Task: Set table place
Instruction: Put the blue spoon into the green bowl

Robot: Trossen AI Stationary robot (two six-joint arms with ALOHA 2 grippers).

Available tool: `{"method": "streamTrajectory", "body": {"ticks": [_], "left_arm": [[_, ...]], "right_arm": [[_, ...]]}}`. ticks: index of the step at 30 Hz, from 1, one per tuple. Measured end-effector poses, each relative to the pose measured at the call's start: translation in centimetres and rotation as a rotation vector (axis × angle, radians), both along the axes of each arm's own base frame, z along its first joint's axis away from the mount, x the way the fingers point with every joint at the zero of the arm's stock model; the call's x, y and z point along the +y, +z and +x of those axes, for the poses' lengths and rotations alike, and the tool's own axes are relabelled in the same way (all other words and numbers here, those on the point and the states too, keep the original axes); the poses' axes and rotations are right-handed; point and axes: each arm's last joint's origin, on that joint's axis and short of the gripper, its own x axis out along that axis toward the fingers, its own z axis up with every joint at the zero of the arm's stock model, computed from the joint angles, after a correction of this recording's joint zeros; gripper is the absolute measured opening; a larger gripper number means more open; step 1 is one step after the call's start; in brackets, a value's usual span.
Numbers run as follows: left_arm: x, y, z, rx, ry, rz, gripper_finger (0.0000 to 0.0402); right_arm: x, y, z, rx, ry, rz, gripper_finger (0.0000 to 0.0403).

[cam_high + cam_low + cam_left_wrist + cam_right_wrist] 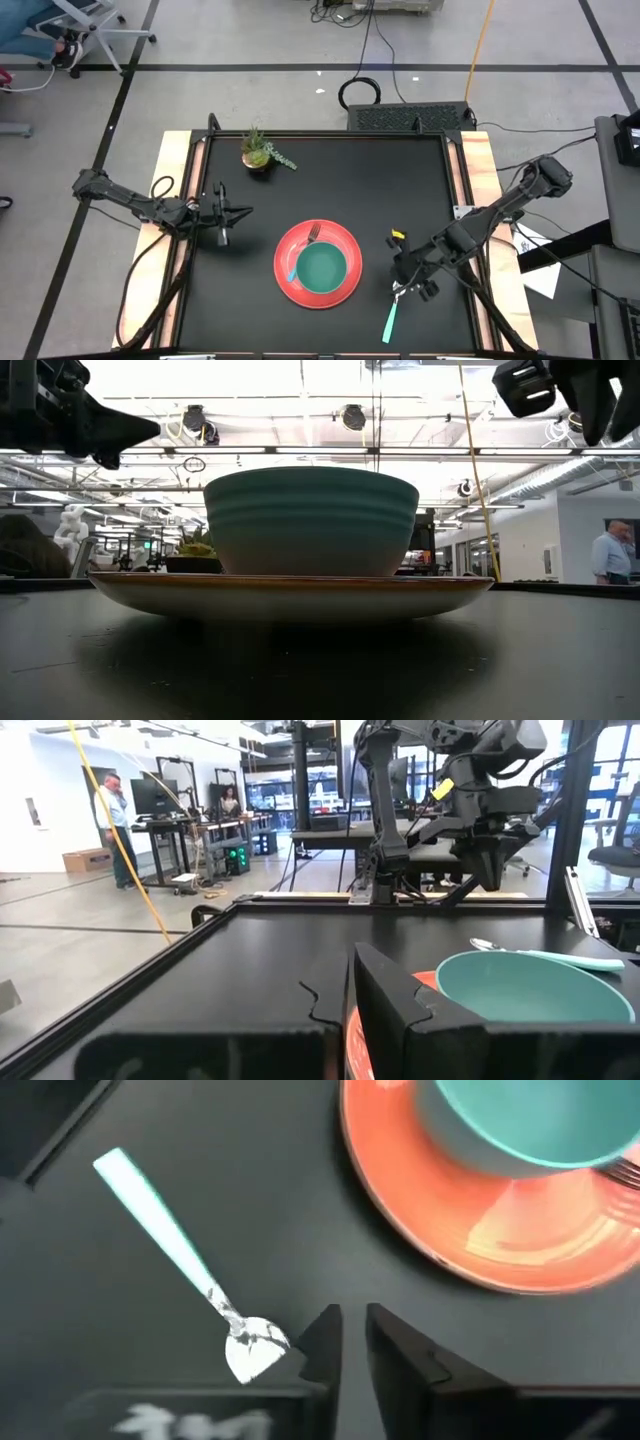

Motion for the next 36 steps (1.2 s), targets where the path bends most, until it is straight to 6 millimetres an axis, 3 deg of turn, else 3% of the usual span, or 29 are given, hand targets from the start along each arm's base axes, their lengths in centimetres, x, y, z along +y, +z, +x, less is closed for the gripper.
{"method": "streamTrajectory", "body": {"ticks": [9, 13, 19, 25, 36], "left_arm": [[0.0, -0.3, 0.0, 0.027, 0.001, 0.010, 0.0028], [0.0, -0.3, 0.0, 0.032, 0.001, 0.012, 0.0028], [0.0, -0.3, 0.0, 0.032, 0.001, 0.008, 0.0028], [0.0, -0.3, 0.0, 0.028, -0.001, -0.015, 0.0028], [0.0, -0.3, 0.0, 0.027, -0.001, -0.014, 0.0028]], "right_arm": [[1.9, -1.8, 0.4, 0.072, 0.168, -0.005, 0.0172], [2.6, -2.2, 0.9, 0.039, 0.224, -0.012, 0.0207], [3.9, -3.4, 1.5, 0.009, 0.325, -0.047, 0.0213], [4.6, -5.3, 1.4, 0.093, 0.355, -0.097, 0.0206], [6.1, -5.3, 0.6, 0.051, 0.461, -0.106, 0.0207]]}}
